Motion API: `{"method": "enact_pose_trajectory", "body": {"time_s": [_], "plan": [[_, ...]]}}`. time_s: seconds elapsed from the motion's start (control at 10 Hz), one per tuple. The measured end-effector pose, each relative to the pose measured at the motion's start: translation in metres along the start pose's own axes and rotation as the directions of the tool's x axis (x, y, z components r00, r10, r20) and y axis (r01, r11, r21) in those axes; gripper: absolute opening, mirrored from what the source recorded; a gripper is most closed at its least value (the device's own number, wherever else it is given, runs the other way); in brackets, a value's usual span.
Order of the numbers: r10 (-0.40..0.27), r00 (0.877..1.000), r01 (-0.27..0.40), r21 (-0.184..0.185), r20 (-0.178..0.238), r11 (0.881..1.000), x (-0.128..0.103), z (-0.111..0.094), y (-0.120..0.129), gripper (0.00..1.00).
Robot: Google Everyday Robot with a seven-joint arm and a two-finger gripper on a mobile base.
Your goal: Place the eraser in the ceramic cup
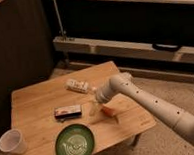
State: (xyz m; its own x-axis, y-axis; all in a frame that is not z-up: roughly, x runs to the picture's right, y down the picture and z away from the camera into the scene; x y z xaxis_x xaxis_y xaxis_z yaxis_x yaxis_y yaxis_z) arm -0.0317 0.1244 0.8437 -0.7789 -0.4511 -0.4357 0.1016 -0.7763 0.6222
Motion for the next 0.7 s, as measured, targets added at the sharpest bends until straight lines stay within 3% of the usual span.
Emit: {"method": "enact_pose_trajectory", "body": {"time_s": [0.5,0.7], "plan": [[-0.005,1.000,0.005,-0.003,-0.001,1.000,0.001,0.000,0.001,0.80],[-0.041,0.999,0.041,-0.021,-0.004,0.999,0.014,-0.008,0.009,0.80]]}}
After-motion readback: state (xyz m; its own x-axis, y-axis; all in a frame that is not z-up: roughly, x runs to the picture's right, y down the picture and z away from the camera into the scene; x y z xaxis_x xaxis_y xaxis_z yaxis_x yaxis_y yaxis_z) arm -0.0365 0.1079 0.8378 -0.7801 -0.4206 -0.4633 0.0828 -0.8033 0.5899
